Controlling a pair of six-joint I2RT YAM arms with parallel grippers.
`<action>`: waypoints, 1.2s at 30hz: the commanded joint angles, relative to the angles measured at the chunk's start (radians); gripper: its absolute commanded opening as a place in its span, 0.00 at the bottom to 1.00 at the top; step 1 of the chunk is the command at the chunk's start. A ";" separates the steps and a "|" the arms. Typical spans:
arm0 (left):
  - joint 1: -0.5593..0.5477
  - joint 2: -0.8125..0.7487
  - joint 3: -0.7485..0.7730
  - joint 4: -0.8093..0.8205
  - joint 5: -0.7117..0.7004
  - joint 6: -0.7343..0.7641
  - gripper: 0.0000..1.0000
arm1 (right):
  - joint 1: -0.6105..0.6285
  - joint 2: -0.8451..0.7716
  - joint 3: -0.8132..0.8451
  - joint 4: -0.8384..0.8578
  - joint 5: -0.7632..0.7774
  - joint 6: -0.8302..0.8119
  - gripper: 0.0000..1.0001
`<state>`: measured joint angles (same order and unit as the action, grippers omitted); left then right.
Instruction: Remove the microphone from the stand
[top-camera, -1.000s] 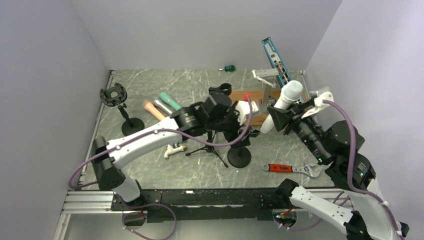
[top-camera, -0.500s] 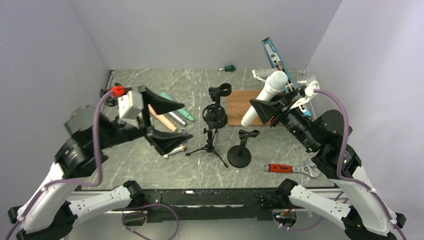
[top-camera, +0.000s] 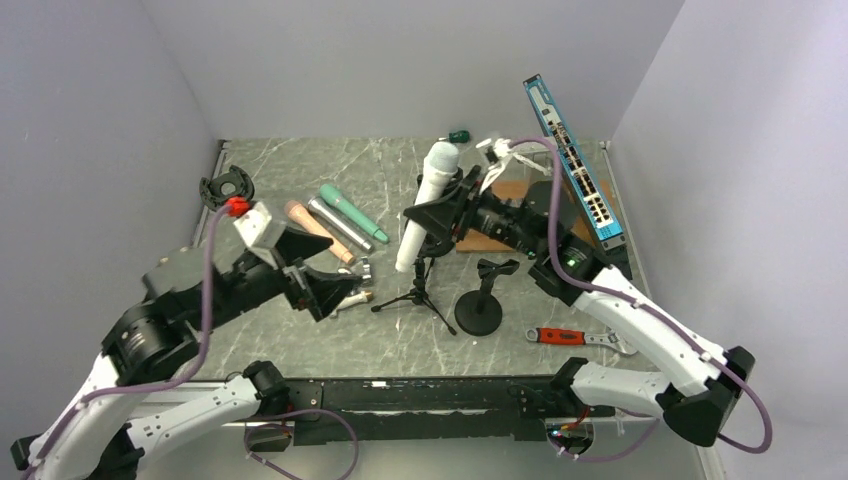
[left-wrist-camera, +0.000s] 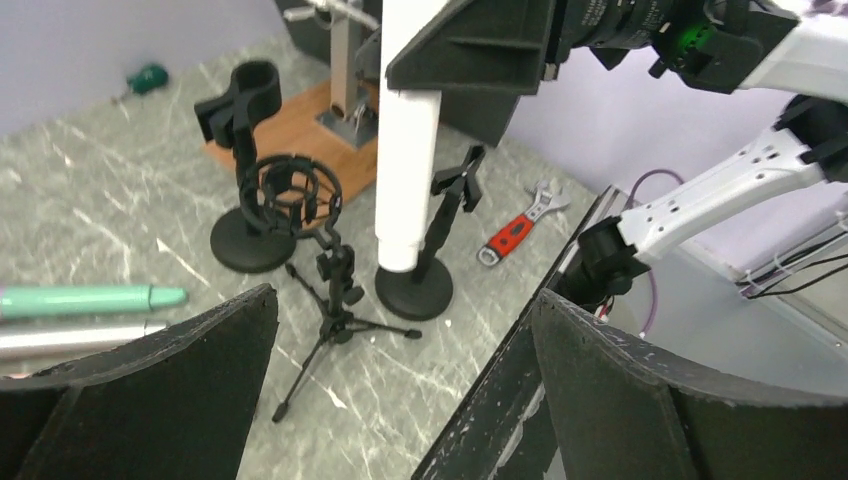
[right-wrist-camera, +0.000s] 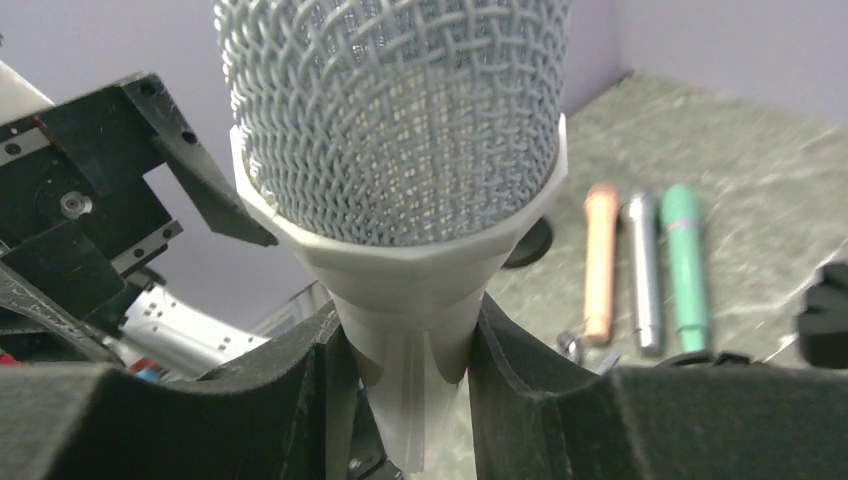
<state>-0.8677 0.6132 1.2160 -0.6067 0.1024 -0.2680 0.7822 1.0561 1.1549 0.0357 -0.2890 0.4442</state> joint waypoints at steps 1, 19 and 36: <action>0.003 0.085 -0.013 -0.015 -0.056 -0.066 0.99 | 0.015 0.016 -0.064 0.245 -0.109 0.180 0.00; 0.085 0.261 -0.083 0.085 0.152 -0.076 0.72 | 0.029 0.110 -0.133 0.293 -0.140 0.301 0.00; 0.118 0.296 -0.110 0.136 0.128 -0.111 0.45 | 0.049 0.129 -0.157 0.312 -0.126 0.311 0.00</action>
<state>-0.7609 0.9180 1.1046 -0.5190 0.2623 -0.3862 0.8188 1.1885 1.0019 0.2642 -0.3969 0.7368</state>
